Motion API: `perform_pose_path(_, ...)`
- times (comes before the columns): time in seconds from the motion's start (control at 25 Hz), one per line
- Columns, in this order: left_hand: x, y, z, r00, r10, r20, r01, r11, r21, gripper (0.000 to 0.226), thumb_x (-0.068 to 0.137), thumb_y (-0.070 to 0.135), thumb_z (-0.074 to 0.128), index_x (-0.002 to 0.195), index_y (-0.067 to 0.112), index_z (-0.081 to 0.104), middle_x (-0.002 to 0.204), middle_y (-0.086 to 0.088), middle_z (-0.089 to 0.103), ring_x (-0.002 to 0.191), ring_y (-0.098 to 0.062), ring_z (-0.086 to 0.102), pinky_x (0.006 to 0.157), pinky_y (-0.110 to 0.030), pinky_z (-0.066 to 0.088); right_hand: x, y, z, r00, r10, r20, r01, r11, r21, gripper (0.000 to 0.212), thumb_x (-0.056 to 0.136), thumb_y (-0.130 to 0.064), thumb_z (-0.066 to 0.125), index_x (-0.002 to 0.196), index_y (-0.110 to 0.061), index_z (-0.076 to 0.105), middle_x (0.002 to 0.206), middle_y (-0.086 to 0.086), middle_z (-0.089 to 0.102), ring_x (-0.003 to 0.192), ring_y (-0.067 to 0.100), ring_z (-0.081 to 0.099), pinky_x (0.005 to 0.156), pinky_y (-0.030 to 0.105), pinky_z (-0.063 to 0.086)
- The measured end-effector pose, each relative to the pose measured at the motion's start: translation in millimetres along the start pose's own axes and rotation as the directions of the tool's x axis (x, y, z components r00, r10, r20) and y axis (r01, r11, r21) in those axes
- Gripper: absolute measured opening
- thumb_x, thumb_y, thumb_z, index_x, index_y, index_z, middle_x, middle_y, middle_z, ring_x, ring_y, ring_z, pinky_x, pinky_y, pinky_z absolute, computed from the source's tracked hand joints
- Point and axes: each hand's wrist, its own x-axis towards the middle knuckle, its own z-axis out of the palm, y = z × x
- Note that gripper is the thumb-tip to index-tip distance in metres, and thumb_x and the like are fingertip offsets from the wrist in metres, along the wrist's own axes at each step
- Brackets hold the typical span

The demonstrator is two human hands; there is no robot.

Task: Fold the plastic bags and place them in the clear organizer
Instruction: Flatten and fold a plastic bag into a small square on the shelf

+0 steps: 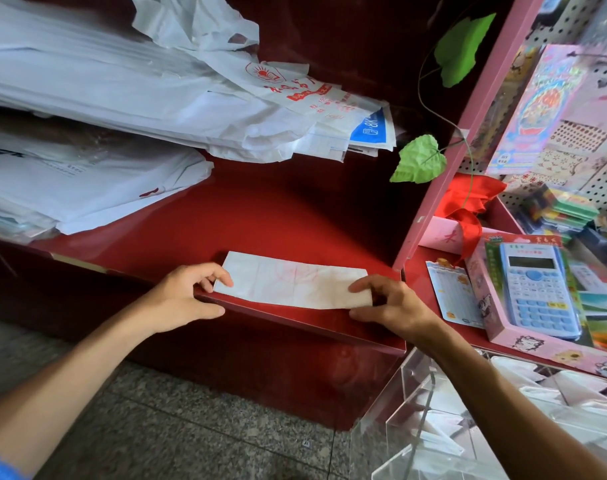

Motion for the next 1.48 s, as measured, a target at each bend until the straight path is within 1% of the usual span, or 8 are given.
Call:
perform_pose_path(0.28,2.8,-5.7,0.5,0.975,0.173,-0.138,-0.172,0.985,0.019,0.036,0.077,0.011,0.081,0.082,0.046,0.075,0.094,0.015,0.061,0.082,-0.009,0.054,0.078,-0.02,0.043,0.6,8.1,-5.1,0.974,-0.186,-0.125,0.159,0.967,-0.197,0.02,0.084,-0.011,0.076,0.092,-0.029,0.074,0.089,-0.003,0.062,0.078,0.008,0.057,0.069,0.012,0.043)
perform_pose_path(0.4,2.6,9.4,-3.9,0.957,0.102,-0.273,-0.166,0.96,-0.225,0.025,0.084,0.007,0.074,0.084,0.032,0.077,0.099,0.016,0.068,0.094,-0.001,0.06,0.088,-0.017,0.042,3.9,4.3,-5.3,0.953,-0.201,-0.225,0.216,0.975,0.044,0.01,0.091,-0.011,0.069,0.085,-0.019,0.072,0.093,-0.003,0.067,0.085,0.002,0.059,0.08,0.018,0.042)
perform_pose_path(0.64,7.9,33.8,8.8,0.933,-0.098,-0.347,-0.123,0.818,-0.562,0.009,0.092,0.016,0.067,0.085,0.013,0.072,0.075,-0.007,0.055,0.068,-0.014,0.048,0.06,-0.028,0.035,13.8,-14.1,-0.8,0.949,-0.027,-0.313,0.202,0.815,0.543,0.01,0.098,-0.017,0.059,0.094,-0.019,0.067,0.084,0.001,0.068,0.076,0.014,0.062,0.068,0.032,0.053)
perform_pose_path(0.84,18.8,22.6,20.4,0.841,-0.405,-0.358,0.09,0.758,-0.646,0.02,0.092,0.022,0.068,0.074,0.013,0.064,0.077,-0.007,0.054,0.074,-0.021,0.048,0.061,-0.03,0.038,15.6,-6.9,9.7,0.848,-0.135,-0.513,0.188,0.981,0.053,0.027,0.092,-0.014,0.064,0.119,-0.018,0.06,0.091,-0.009,0.066,0.071,0.0,0.059,0.066,0.015,0.047)
perform_pose_path(1.08,16.4,45.5,43.2,0.77,-0.61,-0.189,0.2,0.512,-0.836,0.019,0.095,0.012,0.064,0.078,0.012,0.055,0.079,-0.012,0.061,0.06,-0.021,0.06,0.037,-0.019,0.047,8.3,-15.8,24.8,0.814,-0.509,-0.279,0.36,0.819,-0.446,0.028,0.087,-0.027,0.058,0.113,-0.02,0.065,0.099,-0.008,0.066,0.08,0.014,0.056,0.073,0.031,0.048)
perform_pose_path(1.28,0.1,65.5,64.7,0.917,-0.387,-0.097,0.33,0.871,-0.364,0.033,0.083,0.04,0.075,0.078,0.01,0.061,0.058,-0.003,0.063,0.046,-0.019,0.056,0.042,-0.023,0.04,5.8,-19.6,49.8,0.848,-0.515,0.121,0.496,0.695,-0.521,0.055,0.087,-0.053,0.054,0.135,-0.027,0.048,0.135,-0.007,0.056,0.116,0.02,0.055,0.099,0.044,0.042)
perform_pose_path(1.4,0.1,61.7,59.7,0.951,-0.004,-0.309,0.021,0.999,0.05,0.036,0.075,0.057,0.071,0.083,0.024,0.058,0.072,0.009,0.059,0.07,-0.01,0.056,0.063,-0.03,0.043,4.1,-17.5,55.1,0.85,-0.431,0.303,0.524,0.629,-0.574,0.071,0.084,-0.066,0.056,0.143,-0.028,0.042,0.147,-0.008,0.045,0.129,0.016,0.046,0.107,0.041,0.036)
perform_pose_path(1.48,0.0,51.2,54.6,0.945,0.293,-0.147,-0.271,0.95,0.153,0.039,0.072,0.063,0.062,0.096,0.033,0.059,0.097,0.018,0.056,0.09,-0.002,0.052,0.078,-0.018,0.04,4.5,-13.7,56.0,0.83,-0.446,0.335,0.55,0.551,-0.628,0.07,0.082,-0.066,0.059,0.139,-0.025,0.047,0.146,-0.005,0.046,0.129,0.018,0.047,0.107,0.041,0.038)
